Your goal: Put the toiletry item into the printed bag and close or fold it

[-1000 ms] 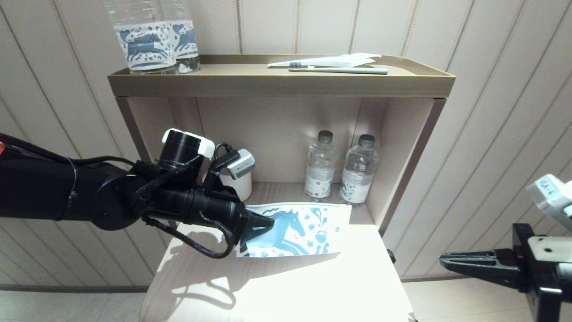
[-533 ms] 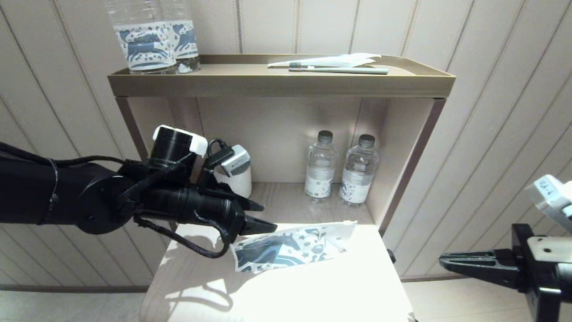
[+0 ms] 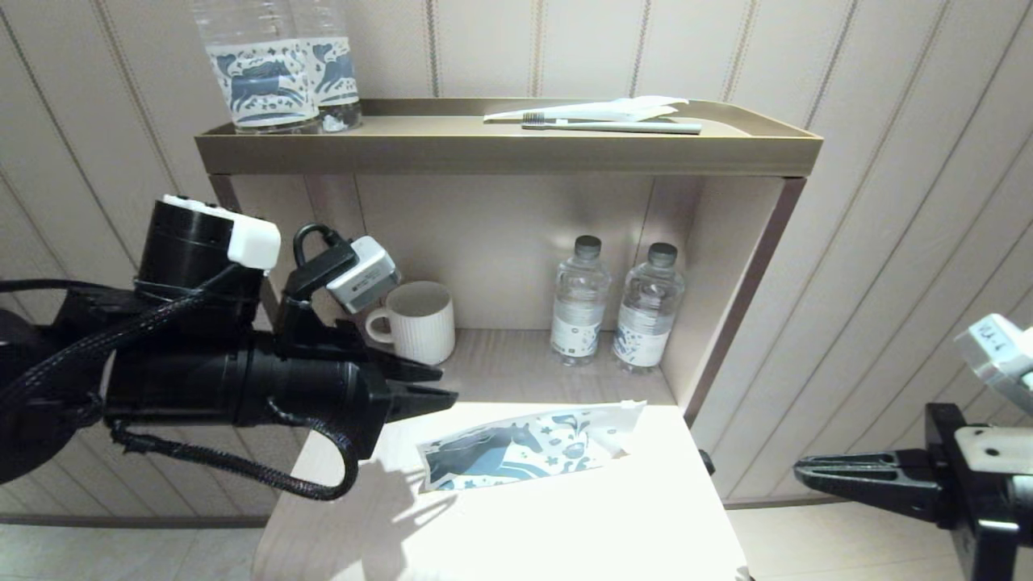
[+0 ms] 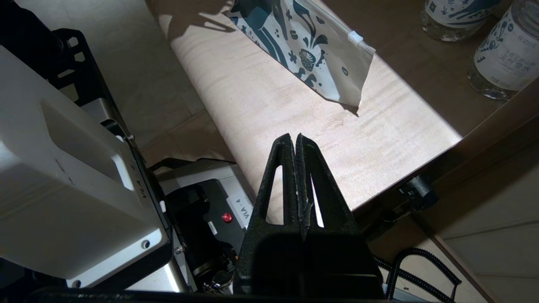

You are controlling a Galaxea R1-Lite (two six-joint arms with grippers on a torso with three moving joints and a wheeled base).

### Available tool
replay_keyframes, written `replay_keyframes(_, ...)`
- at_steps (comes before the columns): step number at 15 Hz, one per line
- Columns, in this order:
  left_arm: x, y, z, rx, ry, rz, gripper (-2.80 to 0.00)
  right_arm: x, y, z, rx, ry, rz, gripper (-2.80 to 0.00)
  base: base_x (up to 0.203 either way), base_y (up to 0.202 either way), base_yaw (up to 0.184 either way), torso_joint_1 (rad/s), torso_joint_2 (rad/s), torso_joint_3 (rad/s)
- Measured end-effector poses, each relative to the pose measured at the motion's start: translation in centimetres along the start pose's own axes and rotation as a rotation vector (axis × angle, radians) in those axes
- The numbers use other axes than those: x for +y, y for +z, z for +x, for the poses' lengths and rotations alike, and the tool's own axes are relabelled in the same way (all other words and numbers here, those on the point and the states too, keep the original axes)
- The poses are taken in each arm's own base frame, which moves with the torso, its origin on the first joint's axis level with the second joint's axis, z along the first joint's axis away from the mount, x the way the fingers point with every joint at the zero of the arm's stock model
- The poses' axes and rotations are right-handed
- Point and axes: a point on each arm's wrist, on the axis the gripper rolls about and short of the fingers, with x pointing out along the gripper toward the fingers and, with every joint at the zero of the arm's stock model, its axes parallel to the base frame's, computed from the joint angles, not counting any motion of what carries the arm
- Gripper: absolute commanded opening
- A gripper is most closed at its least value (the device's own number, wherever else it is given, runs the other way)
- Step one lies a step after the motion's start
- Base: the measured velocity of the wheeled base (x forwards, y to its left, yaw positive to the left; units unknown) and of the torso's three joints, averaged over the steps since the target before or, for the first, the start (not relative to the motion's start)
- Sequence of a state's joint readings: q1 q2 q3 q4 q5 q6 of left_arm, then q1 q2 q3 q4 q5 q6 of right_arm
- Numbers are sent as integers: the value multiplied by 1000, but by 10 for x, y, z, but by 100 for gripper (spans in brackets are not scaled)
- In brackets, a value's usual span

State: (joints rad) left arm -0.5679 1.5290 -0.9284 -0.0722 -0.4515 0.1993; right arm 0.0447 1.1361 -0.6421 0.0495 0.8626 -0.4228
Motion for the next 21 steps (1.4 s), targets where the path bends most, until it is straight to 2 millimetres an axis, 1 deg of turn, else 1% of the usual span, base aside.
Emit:
replay_keyframes(2,-17,0,-19,-3,46,-28,-280,-1,0,-1,4,-7,15,-280,0,0,0,0,0,0)
replay_keyframes(4,-33,-1,-46,0,134,-91,-280,1,-3,-8,10,-42,40,-280,0,0,0,0,0,0)
replay_keyframes(7,-54,-10,-99,-9,354,-221,-280,13,-5,-35,42,-147,151,-280,0,0,0,0,0,0)
replay_keyframes(9,-70,-26,-144,-33,556,-300,-280,32,0,-55,50,-200,291,-280,0,0,0,0,0,0)
replay_keyframes(11,-83,-48,-188,-54,800,-410,-280,57,1,-67,61,-209,448,-280,0,0,0,0,0,0)
replay_keyframes(13,-98,-72,-219,-59,1034,-535,-280,79,-3,-74,61,-220,482,-280,0,0,0,0,0,0)
replay_keyframes(14,-109,-84,-229,-76,1100,-586,-280,90,-6,-78,61,-228,479,-280,0,0,0,0,0,0)
replay_keyframes(16,-128,-110,-234,-96,1203,-665,-280,114,-14,-85,102,-204,478,-280,0,0,0,0,0,0)
replay_keyframes(17,-134,-120,-231,-109,1253,-700,-280,124,-18,-90,147,-165,470,-280,0,0,0,0,0,0)
replay_keyframes(19,-142,-146,-220,-132,1286,-714,-280,141,-35,-103,250,-107,420,-280,0,0,0,0,0,0)
replay_keyframes(21,-143,-176,-203,-108,1293,-662,-280,152,-56,-114,246,-160,341,-280,0,0,0,0,0,0)
